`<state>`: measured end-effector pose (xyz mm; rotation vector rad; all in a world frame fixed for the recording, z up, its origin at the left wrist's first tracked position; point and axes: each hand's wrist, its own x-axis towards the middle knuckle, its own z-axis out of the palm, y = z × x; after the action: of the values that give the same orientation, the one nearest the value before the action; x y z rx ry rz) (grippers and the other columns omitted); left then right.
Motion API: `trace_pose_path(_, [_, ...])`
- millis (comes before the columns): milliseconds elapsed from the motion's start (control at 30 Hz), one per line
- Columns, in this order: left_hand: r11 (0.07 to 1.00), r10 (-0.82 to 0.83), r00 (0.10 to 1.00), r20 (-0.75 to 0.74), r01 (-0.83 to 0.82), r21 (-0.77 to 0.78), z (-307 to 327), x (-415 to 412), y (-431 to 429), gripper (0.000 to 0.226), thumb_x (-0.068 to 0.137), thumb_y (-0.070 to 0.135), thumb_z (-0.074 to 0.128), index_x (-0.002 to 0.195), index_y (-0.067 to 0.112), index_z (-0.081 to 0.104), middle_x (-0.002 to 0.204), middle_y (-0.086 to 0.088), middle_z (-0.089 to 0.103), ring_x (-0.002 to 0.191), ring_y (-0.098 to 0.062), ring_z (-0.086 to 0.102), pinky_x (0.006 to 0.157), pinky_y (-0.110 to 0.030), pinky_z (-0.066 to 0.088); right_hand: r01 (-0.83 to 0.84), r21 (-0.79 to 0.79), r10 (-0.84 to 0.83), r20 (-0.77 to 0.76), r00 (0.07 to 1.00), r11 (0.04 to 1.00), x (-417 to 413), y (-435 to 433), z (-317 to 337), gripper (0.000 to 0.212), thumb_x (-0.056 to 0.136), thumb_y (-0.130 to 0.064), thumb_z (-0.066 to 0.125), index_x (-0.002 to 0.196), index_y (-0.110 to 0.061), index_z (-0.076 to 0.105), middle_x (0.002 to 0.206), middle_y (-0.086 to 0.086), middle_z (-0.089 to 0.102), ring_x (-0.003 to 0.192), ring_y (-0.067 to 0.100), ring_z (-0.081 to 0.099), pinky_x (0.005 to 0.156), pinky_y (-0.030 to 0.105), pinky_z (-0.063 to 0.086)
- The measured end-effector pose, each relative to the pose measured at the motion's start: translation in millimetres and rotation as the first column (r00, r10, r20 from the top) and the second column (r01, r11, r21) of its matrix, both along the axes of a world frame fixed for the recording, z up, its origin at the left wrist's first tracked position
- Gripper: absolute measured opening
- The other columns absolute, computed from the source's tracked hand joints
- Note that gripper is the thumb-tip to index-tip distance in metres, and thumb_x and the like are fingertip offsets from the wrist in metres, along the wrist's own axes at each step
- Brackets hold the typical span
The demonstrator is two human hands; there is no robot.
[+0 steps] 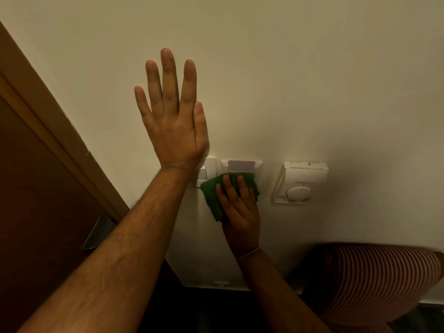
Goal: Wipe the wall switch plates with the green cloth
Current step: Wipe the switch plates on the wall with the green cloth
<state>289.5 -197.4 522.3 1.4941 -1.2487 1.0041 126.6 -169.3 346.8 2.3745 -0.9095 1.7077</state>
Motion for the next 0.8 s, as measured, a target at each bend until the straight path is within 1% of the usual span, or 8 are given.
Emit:
trace_pose_path(67, [1.000, 0.010, 1.000, -0.014, -0.010, 0.016, 0.7, -1.3, 1.7, 0.065, 0.122, 0.041, 0.019, 0.183, 0.022, 0.009, 0.185, -0.013, 0.012, 0.174, -0.012, -0.019, 0.143, -0.049, -0.011, -0.006, -0.037, 0.004, -0.063, 0.998, 0.999, -3.5, -3.5, -8.7, 0.053, 0.100, -0.003, 0.073, 0.149, -0.011, 0.056, 0.157, 0.006, 0.052, 0.163, 0.022, 0.027, 0.134, 0.044, 0.023])
trace_pose_path(133, [1.000, 0.020, 1.000, -0.024, -0.019, 0.025, 1.7, -2.7, 2.5, 0.062, 0.121, 0.040, 0.019, 0.181, 0.021, 0.017, 0.185, -0.013, 0.010, 0.173, -0.011, -0.020, 0.143, -0.048, -0.012, -0.014, -0.069, 0.006, -0.121, 0.993, 0.998, -9.2, -5.9, -14.2, 0.042, 0.108, -0.008, 0.060, 0.150, -0.012, 0.055, 0.158, 0.004, 0.051, 0.163, 0.021, 0.027, 0.134, 0.042, 0.024])
trace_pose_path(267, [1.000, 0.016, 1.000, -0.007, -0.015, 0.024, 3.7, -3.3, 3.5, 0.065, 0.121, 0.039, 0.020, 0.181, 0.032, -0.004, 0.186, -0.009, 0.005, 0.174, -0.011, -0.020, 0.143, -0.047, -0.013, -0.041, -0.061, 0.029, -0.185, 0.982, 0.997, -19.0, -9.4, -18.0, 0.041, 0.111, -0.009, 0.054, 0.152, -0.014, 0.053, 0.160, 0.003, 0.049, 0.163, 0.021, 0.027, 0.134, 0.042, 0.025])
trace_pose_path(367, [1.000, 0.001, 1.000, -0.001, -0.001, 0.022, 4.3, -3.9, 5.0, 0.063, 0.122, 0.040, 0.018, 0.179, 0.039, -0.007, 0.192, 0.004, -0.013, 0.174, -0.011, -0.020, 0.143, -0.045, -0.015, -0.031, -0.029, 0.024, -0.204, 0.979, 0.999, -28.4, -7.1, -23.8, 0.058, 0.098, -0.003, 0.069, 0.152, -0.014, 0.052, 0.159, 0.004, 0.050, 0.161, 0.022, 0.029, 0.135, 0.042, 0.024])
trace_pose_path(467, [1.000, 0.011, 1.000, 0.013, -0.011, 0.024, 5.0, -3.2, 4.7, 0.063, 0.122, 0.039, 0.020, 0.179, 0.039, -0.007, 0.185, 0.014, -0.023, 0.174, -0.012, -0.020, 0.142, -0.045, -0.016, -0.025, 0.095, 0.044, -0.208, 0.977, 0.995, -40.0, -1.8, -24.7, 0.080, 0.076, 0.014, 0.085, 0.148, -0.011, 0.058, 0.157, 0.005, 0.050, 0.152, 0.027, 0.041, 0.126, 0.051, 0.035])
trace_pose_path(533, [0.999, 0.013, 1.000, 0.012, -0.014, 0.029, 5.5, -2.9, 4.4, 0.064, 0.122, 0.039, 0.020, 0.180, 0.038, -0.006, 0.185, 0.014, -0.024, 0.174, -0.012, -0.020, 0.142, -0.045, -0.016, -0.043, 0.147, 0.073, -0.208, 0.975, 0.988, -45.0, 4.5, -21.5, 0.071, 0.080, 0.018, 0.079, 0.144, -0.008, 0.063, 0.157, 0.007, 0.052, 0.150, 0.033, 0.044, 0.121, 0.059, 0.043])
trace_pose_path(633, [0.998, -0.001, 1.000, -0.009, 0.001, 0.056, 7.4, -4.5, 8.3, 0.063, 0.122, 0.040, 0.019, 0.179, 0.039, -0.007, 0.184, 0.015, -0.025, 0.174, -0.011, -0.022, 0.142, -0.044, -0.017, -0.090, 0.183, 0.135, -0.249, 0.959, 0.979, -54.1, 23.3, -15.5, 0.049, 0.097, 0.003, 0.057, 0.143, -0.008, 0.064, 0.157, 0.010, 0.054, 0.150, 0.040, 0.045, 0.116, 0.064, 0.047])
trace_pose_path(800, [0.986, -0.044, 0.998, -0.053, 0.052, 0.160, 7.9, -7.8, 22.3, 0.066, 0.123, 0.038, 0.023, 0.179, 0.037, -0.011, 0.184, 0.012, -0.025, 0.173, -0.011, -0.024, 0.142, -0.043, -0.019, -0.052, 0.240, 0.113, -0.248, 0.962, 0.970, -95.1, 64.8, -22.8, 0.050, 0.098, 0.005, 0.057, 0.146, -0.010, 0.061, 0.160, 0.012, 0.051, 0.153, 0.038, 0.044, 0.123, 0.059, 0.039])
